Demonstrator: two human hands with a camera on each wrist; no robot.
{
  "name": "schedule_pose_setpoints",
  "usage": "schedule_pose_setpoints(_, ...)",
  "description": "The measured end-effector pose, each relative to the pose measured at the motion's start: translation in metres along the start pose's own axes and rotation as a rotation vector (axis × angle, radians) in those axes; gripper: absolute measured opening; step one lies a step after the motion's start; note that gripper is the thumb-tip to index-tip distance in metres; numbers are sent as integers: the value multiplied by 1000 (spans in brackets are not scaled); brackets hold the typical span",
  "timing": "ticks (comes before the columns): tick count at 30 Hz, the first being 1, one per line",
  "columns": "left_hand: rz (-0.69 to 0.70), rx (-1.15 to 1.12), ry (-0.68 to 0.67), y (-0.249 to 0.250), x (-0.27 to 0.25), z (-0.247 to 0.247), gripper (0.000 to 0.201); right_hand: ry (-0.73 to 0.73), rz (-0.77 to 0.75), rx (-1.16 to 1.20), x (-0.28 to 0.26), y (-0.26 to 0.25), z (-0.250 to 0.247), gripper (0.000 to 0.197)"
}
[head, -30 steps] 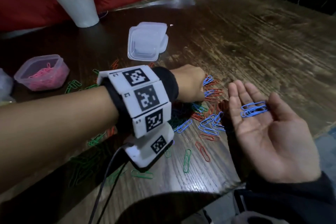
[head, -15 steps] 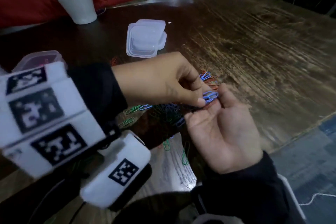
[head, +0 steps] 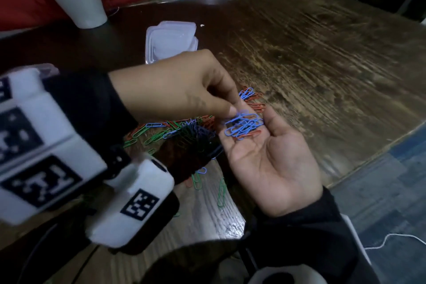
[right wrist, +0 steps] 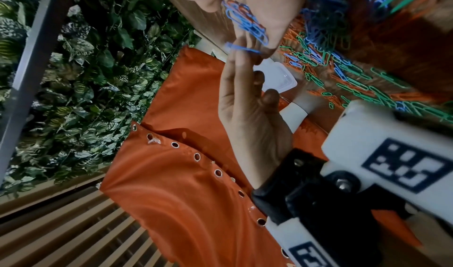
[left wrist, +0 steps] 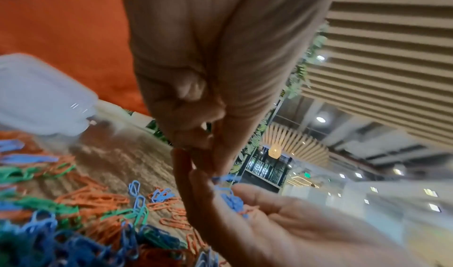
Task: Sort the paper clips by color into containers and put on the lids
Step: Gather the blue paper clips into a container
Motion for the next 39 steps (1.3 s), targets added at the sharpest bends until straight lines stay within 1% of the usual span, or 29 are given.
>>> schedule_pose_setpoints(2,14,166,104,3,-3,-1,17,-27,10,13,0,2,2,49)
schedule_pose_setpoints(3,32,194,169,6,-6,-3,16,-39,12,20,-1,3,2,50)
schedule_pose_setpoints(4,77,209,230,9,-9,-4,12,-56,14,23,-2,3,3,52)
schedule_pose_setpoints(5,130,215,264,13,-12,-5,13,-76,17,26,-3,4,4,55)
schedule_pose_setpoints(7,200,222,232,19,-16,0,20,-109,25,35,-6,6,6,54)
schedule_pose_setpoints(9,215,261,184,20,-15,8,18,-112,15,59,-8,9,9,53)
schedule_pose_setpoints(13,228,269,190,19,-14,18,21,-117,-30,75,-12,12,9,50)
schedule_pose_setpoints(15,195,193,210,17,-17,16,18,-116,-33,34,-12,12,8,51)
schedule_pose_setpoints(16,166,93,196,15,-19,13,13,-107,-33,15,-11,11,7,52)
schedule_pose_setpoints(17,125,-62,159,12,-20,8,11,-95,-31,0,-11,10,7,53)
schedule_pose_setpoints(18,66,-218,125,7,-21,3,12,-85,-29,-3,-10,8,6,53)
schedule_pose_setpoints(19,-13,-325,93,0,-22,-2,15,-75,-26,3,-9,6,5,53)
schedule_pose_setpoints(20,-92,-362,58,-9,-23,-5,19,-63,-26,9,-8,4,4,53)
schedule_pose_setpoints(22,-200,-314,-45,-25,-27,-5,21,-52,-30,15,-9,-1,2,53)
schedule_pose_setpoints(24,-221,-181,-159,-32,-29,2,12,-47,-38,3,-10,-5,0,53)
schedule_pose_setpoints(25,-226,-94,-183,-33,-30,6,9,-42,-37,-2,-11,-6,0,53)
schedule_pose_setpoints(26,-222,-20,-144,-33,-28,7,6,-33,-35,-7,-12,-6,-1,53)
schedule_pose_setpoints(27,-195,23,-53,-31,-24,6,4,-25,-34,-12,-12,-6,-1,53)
schedule_pose_setpoints(28,-153,17,64,-26,-20,4,7,-20,-33,-22,-12,-6,-2,53)
schedule_pose_setpoints(29,-107,-35,170,-18,-16,0,10,-28,-29,-34,-13,-6,-2,55)
schedule_pose_setpoints(30,-58,-86,233,-10,-13,-3,12,-37,-23,-45,-13,-5,-3,59)
schedule_pose_setpoints(31,-12,-96,240,-1,-11,-3,12,-57,-12,-49,-13,-4,-2,61)
schedule_pose_setpoints(34,60,70,193,10,-8,10,21,-134,31,-34,-14,1,0,55)
schedule_pose_setpoints(36,65,130,226,9,-12,15,22,-129,33,-57,-15,3,2,60)
schedule_pose_setpoints(38,70,107,273,8,-17,17,19,-125,21,-76,-16,6,3,67)
schedule_pose_setpoints(39,72,74,290,9,-21,19,22,-135,20,-74,-16,6,4,69)
Point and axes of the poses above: each hand's wrist, its own x-axis towards the middle knuckle, its own z-axis out of the palm, y = z × x, the point moved 2 cm from there along x, towards the middle knuckle, and after that the axes turned 14 degrees about x, right-handed, at the moved point
